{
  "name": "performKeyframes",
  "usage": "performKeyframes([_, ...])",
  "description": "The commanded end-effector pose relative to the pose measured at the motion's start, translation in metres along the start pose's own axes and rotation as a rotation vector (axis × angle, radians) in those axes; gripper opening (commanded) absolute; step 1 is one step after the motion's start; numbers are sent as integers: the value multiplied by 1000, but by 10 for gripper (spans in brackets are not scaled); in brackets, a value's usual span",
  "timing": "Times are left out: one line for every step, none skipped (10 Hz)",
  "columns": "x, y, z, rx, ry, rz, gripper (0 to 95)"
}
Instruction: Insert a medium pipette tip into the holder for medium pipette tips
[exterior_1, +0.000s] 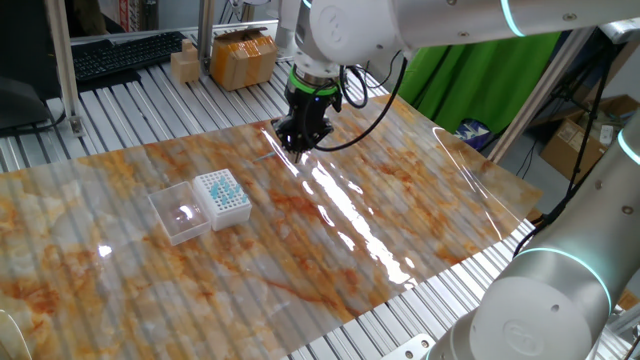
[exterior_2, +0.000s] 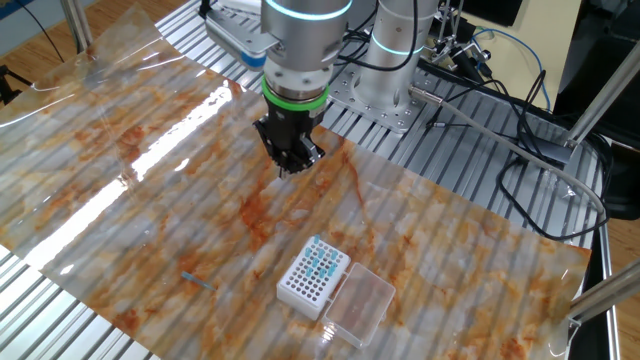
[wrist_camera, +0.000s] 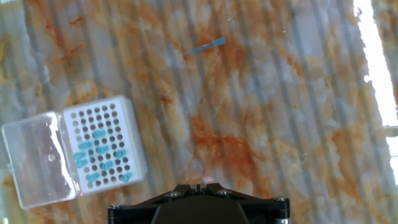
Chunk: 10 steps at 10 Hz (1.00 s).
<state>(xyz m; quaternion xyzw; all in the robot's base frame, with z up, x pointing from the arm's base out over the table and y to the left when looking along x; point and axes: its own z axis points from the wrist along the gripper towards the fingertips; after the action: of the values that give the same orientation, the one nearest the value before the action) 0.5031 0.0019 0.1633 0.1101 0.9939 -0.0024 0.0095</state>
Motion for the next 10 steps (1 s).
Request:
performKeyframes([0,0,0,-15,6,2,0])
performKeyframes([-3,0,0,-12,6,18,0])
performKeyframes([-5,0,0,-16,12,35,0])
performKeyframes([-11,1,-1,-16,19,51,0])
performKeyframes([-16,2,-1,-25,30,73,0])
performKeyframes([-20,2,0,-30,39,92,0])
performKeyframes([-25,3,1,-29,53,111,0])
performKeyframes([-29,3,3,-29,54,114,0])
performKeyframes([-35,3,5,-32,55,116,0])
performKeyframes([-39,3,5,-31,58,128,0])
